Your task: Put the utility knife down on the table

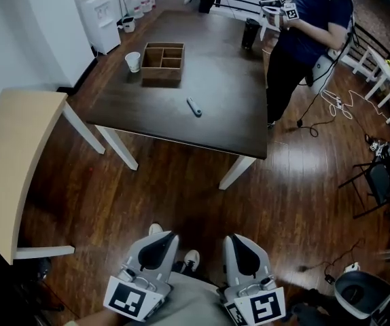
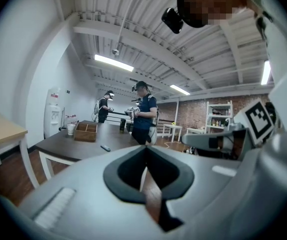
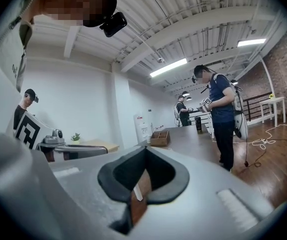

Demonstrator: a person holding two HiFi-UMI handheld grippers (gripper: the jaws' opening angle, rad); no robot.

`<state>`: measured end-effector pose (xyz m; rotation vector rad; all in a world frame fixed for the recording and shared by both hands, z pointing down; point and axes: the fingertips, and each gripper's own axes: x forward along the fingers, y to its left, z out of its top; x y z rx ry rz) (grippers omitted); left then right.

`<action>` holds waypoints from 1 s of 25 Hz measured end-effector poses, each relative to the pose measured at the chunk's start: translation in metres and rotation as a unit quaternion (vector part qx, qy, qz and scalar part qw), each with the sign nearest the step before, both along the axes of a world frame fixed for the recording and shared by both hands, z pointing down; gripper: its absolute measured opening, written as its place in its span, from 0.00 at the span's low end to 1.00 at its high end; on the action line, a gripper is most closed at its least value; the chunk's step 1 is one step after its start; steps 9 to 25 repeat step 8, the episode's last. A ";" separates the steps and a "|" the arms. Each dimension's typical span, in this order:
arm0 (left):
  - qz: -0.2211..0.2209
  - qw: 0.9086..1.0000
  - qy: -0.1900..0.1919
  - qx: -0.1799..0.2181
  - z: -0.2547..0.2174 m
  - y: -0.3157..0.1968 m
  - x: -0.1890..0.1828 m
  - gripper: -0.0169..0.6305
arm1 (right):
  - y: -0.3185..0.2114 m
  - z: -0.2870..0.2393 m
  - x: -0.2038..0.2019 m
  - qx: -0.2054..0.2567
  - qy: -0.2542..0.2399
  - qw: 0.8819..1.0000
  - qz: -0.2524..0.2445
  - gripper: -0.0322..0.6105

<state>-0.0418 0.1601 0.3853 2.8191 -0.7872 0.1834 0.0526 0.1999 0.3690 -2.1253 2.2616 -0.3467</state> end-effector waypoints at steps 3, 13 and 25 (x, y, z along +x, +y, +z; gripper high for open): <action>0.000 1.000 -0.014 0.010 0.005 -0.002 -0.008 0.03 | 0.000 0.003 0.000 0.001 0.007 1.000 0.003 0.05; -0.002 1.000 -0.019 0.013 0.005 -0.008 -0.016 0.03 | -0.007 0.002 -0.007 0.004 0.007 1.000 0.000 0.05; -0.002 1.000 -0.019 0.013 0.005 -0.008 -0.016 0.03 | -0.007 0.002 -0.007 0.004 0.007 1.000 0.000 0.05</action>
